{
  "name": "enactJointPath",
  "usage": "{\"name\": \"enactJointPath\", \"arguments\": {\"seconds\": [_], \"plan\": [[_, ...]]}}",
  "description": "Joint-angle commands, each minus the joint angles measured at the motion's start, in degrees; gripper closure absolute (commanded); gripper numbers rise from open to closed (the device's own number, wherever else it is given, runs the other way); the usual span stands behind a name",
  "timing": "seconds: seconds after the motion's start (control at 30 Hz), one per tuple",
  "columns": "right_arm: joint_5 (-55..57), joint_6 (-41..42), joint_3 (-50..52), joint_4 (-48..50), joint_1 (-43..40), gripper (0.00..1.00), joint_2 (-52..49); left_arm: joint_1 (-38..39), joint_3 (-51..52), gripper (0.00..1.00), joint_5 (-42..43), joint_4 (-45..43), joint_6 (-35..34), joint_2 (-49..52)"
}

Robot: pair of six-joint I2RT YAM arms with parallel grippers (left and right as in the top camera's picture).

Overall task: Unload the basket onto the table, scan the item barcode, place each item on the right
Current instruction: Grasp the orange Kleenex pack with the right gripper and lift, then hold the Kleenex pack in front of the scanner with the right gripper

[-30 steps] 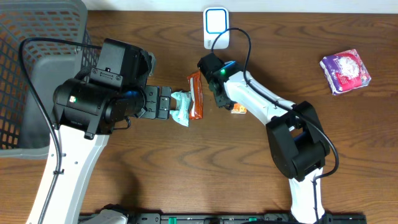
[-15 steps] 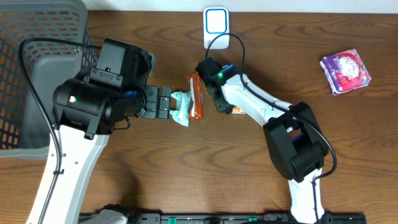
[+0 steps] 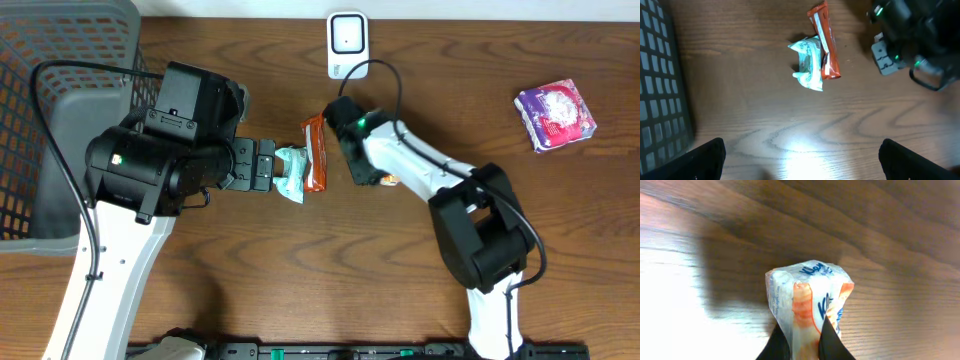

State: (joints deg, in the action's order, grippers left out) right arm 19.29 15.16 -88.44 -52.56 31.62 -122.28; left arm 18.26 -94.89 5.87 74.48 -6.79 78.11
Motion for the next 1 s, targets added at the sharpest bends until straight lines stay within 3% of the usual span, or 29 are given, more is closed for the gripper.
{"name": "enactJointPath", "arguments": {"seconds": [0.0, 0.23, 0.4, 0.5, 0.63, 0.83, 0.97], "plan": [[-18.9, -3.8, -5.0, -0.6, -4.7, 0.99, 1.0, 0.0, 0.0, 0.02, 0.1, 0.1, 0.3, -0.3], [-57.9, -11.0, -6.9, 3.5, -16.4, 0.99, 1.0, 0.0, 0.0, 0.02, 0.1, 0.1, 0.3, -0.3], [-75.2, -6.9, -6.6, 17.6, -23.4, 0.99, 1.0, 0.0, 0.0, 0.02, 0.1, 0.1, 0.3, -0.3], [-74.4, 4.6, -6.6, 31.1, -24.5, 0.99, 1.0, 0.0, 0.0, 0.02, 0.1, 0.1, 0.3, -0.3], [-68.3, 12.3, -6.6, 46.5, -23.6, 0.99, 1.0, 0.0, 0.0, 0.02, 0.1, 0.1, 0.3, -0.3], [-50.1, 26.3, -6.6, 56.8, -21.1, 0.99, -0.7, 0.0, 0.0, 0.02, 0.1, 0.1, 0.3, -0.3], [-48.7, 28.9, -6.6, 65.2, -19.5, 0.99, -4.4, 0.0, 0.0, 0.02, 0.1, 0.1, 0.3, -0.3]]}}
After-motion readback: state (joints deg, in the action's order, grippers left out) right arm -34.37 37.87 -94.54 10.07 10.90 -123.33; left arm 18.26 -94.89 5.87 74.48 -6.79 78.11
